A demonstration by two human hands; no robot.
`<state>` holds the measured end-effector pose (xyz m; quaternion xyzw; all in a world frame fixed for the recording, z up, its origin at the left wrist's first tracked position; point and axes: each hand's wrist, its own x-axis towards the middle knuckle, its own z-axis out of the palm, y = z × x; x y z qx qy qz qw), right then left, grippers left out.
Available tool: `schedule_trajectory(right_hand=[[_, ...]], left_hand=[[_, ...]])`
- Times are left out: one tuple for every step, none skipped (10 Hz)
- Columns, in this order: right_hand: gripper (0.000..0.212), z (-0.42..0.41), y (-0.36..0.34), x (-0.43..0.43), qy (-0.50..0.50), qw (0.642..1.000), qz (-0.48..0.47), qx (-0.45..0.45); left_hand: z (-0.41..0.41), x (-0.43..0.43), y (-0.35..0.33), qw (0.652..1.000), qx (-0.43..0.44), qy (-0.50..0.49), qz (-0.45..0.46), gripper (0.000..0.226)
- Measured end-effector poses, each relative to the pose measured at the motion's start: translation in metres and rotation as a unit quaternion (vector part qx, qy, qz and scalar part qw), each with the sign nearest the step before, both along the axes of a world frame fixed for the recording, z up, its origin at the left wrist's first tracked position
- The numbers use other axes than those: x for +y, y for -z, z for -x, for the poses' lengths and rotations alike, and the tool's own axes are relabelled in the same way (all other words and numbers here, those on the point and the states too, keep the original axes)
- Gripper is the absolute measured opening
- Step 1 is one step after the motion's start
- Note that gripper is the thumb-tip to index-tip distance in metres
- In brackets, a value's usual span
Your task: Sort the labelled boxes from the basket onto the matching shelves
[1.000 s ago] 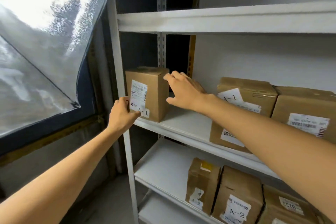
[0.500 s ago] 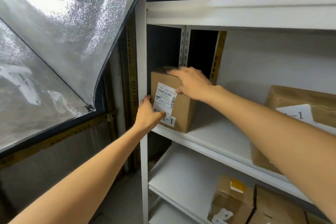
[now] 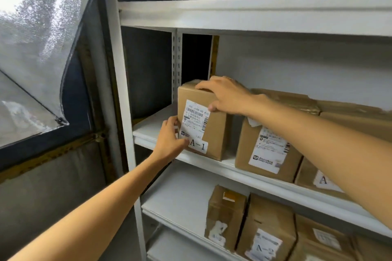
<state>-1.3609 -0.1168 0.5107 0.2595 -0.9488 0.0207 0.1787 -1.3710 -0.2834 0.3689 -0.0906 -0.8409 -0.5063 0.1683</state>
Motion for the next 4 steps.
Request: schedule_trajectory(right_hand=[[0.064,-0.010,-0.003,0.018,0.000,1.000,-0.006,-0.009],[0.063,-0.012,-0.007,0.030,-0.011,1.000,-0.012,-0.016],[0.063,-0.020,-0.004,0.032,-0.019,1.000,-0.006,-0.018],[0.064,-0.025,-0.003,0.037,-0.022,1.000,0.008,-0.015]], left_hand=[[-0.009,0.016,0.000,1.000,0.007,0.006,-0.004,0.059],[-0.015,0.022,0.001,1.000,0.010,0.005,0.009,0.059],[-0.028,0.023,-0.005,0.999,-0.013,0.009,0.042,0.065],[-0.037,0.033,-0.017,0.998,0.006,-0.037,0.048,0.080]])
